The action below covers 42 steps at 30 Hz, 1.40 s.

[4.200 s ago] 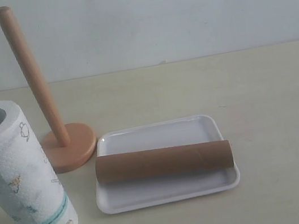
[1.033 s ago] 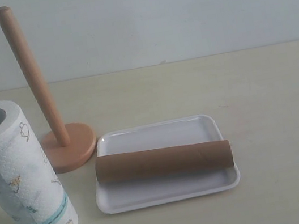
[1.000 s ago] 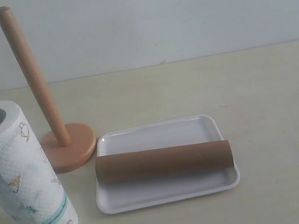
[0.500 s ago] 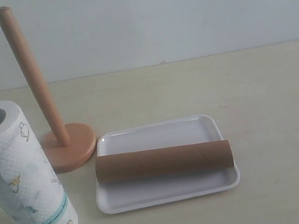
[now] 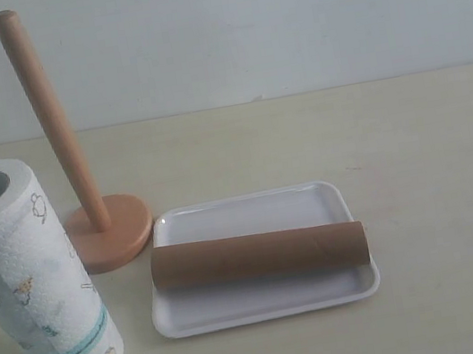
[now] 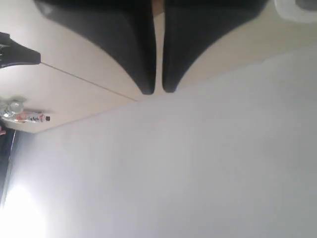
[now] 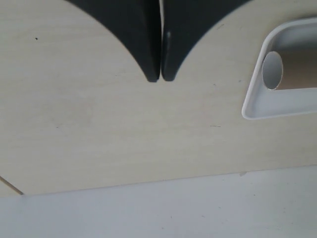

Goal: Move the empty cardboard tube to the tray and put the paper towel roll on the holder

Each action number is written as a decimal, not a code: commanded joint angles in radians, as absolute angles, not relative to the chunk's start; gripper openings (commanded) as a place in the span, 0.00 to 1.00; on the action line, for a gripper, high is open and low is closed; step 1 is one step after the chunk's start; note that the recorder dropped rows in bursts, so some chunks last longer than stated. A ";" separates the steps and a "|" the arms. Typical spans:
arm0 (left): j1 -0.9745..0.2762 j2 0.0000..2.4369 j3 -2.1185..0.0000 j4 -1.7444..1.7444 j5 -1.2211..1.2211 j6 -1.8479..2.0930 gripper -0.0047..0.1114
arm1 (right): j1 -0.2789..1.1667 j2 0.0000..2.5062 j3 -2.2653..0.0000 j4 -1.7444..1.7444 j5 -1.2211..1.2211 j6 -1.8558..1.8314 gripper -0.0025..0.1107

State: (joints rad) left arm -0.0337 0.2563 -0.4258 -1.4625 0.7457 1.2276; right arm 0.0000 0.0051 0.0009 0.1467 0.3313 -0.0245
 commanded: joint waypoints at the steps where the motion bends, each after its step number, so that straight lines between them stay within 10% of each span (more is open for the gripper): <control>1: -0.032 0.296 -0.320 -1.479 0.588 1.257 0.08 | 0.000 0.000 0.000 0.147 0.326 -0.026 0.02; 20: -0.032 0.301 -0.035 -1.744 0.349 1.604 0.08 | 0.000 0.000 0.000 0.147 0.326 -0.025 0.02; 27: -0.032 0.495 -0.045 -1.744 0.403 1.624 0.62 | 0.000 0.000 0.000 0.147 0.326 -0.025 0.02; 42: -0.032 0.676 -0.104 -1.744 0.523 1.702 0.70 | 0.000 0.000 0.000 0.147 0.323 -0.025 0.02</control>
State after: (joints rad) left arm -0.0337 0.6705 -0.0929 -1.7382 0.5091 1.6950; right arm 0.0000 0.0051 0.0009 0.1467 0.3313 -0.0226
